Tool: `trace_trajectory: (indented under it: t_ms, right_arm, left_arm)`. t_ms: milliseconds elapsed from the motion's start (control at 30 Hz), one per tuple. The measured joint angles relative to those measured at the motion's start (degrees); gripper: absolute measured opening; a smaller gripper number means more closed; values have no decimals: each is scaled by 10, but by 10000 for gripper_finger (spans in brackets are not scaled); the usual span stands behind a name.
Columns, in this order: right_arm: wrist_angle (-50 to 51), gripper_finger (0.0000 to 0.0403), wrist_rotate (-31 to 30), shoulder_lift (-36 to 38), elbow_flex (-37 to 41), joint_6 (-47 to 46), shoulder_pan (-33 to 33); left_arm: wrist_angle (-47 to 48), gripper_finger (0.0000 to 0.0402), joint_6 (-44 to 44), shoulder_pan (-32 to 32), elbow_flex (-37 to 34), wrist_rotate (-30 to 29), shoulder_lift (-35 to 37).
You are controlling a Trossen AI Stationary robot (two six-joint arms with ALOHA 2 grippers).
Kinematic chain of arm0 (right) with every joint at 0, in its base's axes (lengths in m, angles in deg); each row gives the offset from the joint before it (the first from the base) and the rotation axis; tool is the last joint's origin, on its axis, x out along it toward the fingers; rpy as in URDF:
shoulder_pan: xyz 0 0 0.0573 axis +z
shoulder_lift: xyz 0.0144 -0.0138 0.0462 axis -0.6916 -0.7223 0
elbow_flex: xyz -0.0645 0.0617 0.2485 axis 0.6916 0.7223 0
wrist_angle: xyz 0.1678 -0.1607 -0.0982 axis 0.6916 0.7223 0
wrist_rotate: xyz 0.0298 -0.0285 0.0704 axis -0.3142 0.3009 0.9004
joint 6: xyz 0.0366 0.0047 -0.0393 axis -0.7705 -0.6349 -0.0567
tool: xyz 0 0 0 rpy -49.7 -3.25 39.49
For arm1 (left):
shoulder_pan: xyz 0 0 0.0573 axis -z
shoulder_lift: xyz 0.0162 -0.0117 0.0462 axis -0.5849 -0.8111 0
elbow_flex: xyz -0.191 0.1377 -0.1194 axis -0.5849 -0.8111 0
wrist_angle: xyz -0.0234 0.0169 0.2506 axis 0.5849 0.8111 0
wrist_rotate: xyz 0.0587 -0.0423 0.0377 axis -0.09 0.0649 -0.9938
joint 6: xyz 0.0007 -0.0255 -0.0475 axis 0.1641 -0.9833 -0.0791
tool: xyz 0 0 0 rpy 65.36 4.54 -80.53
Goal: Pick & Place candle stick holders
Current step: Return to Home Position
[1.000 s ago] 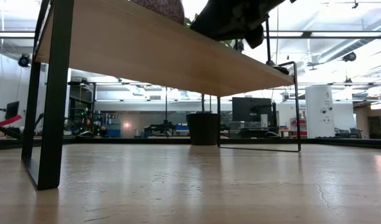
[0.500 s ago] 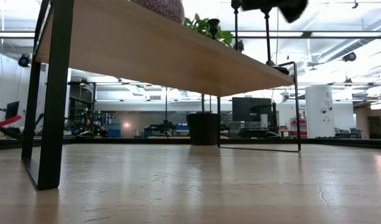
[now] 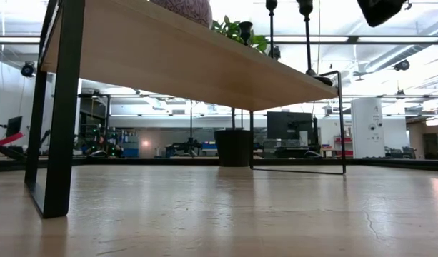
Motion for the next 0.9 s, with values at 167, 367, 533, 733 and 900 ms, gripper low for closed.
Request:
trace_trajectory:
  t_ms: [167,367,533,733,900]
  right_arm:
    - [-54,8,49,94,61,45,0]
    - [-137,8,80,201,146,115,-11]
    - [-138,8,96,290,205,106,-37]
    - [-156,8,123,377,263,116,-53]
    - [-155,8,136,414,300,117,-72]
  left_arm:
    - [-30,1,16,-18,-107,47,144]
    - [-62,1,24,-76,-212,91,282]
    - [-45,0,21,-99,-253,138,375]
    - [-11,0,19,-99,-288,158,471]
    - [79,0,14,-99,-294,132,532]
